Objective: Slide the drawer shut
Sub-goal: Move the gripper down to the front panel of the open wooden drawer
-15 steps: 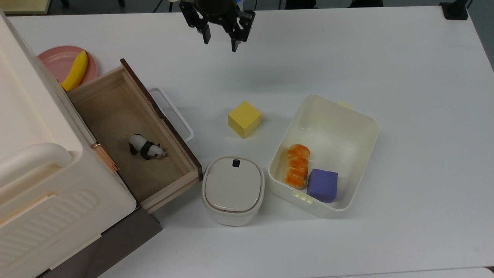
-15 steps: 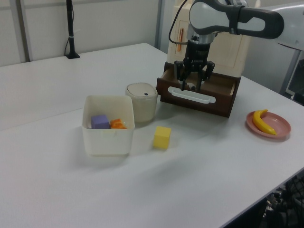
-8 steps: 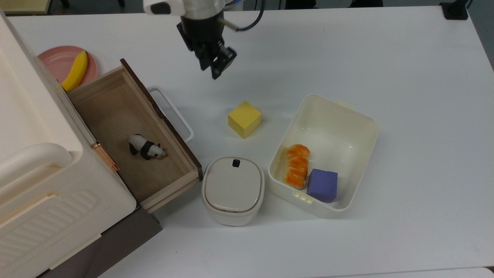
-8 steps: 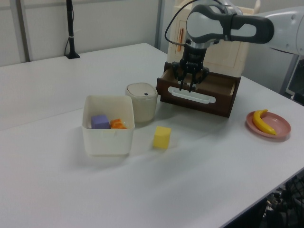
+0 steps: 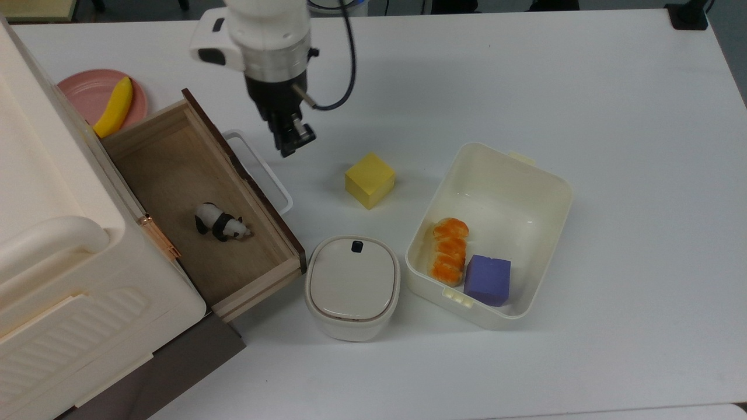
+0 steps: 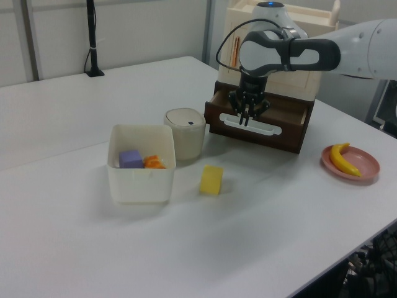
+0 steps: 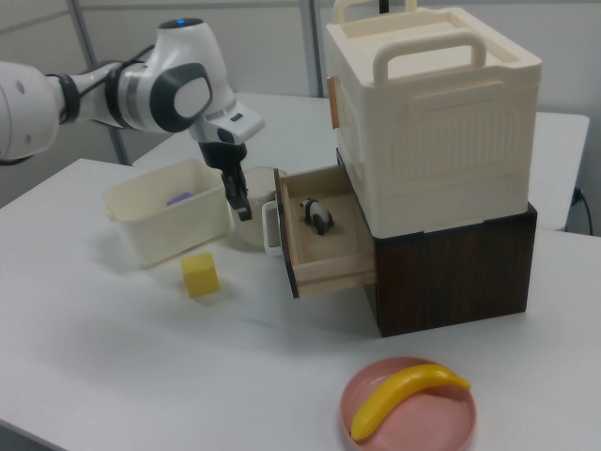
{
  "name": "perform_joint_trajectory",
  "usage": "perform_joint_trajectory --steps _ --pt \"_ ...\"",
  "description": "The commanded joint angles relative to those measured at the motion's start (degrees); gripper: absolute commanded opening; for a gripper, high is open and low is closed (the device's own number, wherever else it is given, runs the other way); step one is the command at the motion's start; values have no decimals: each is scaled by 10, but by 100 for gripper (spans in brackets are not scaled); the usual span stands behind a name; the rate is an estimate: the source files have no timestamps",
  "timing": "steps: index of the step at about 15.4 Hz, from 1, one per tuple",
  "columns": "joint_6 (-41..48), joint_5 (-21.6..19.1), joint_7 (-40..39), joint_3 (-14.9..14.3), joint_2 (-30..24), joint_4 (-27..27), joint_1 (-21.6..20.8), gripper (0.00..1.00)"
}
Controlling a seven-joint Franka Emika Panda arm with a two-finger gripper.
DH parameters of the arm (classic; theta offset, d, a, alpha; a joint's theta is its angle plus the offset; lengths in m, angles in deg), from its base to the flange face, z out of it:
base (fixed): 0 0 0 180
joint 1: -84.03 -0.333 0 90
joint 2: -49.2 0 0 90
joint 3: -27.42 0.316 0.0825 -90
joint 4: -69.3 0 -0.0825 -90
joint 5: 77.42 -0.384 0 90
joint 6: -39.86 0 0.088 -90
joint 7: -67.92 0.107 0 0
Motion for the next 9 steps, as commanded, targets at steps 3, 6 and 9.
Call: perform_joint_trajectory --steps 3,6,9 --pt "-55 23 13 -30 46 -10 -3 15" --pt "-96 42 13 -47 65 -11 -4 15" --pt "-126 39 14 -76 68 -17 -4 15"
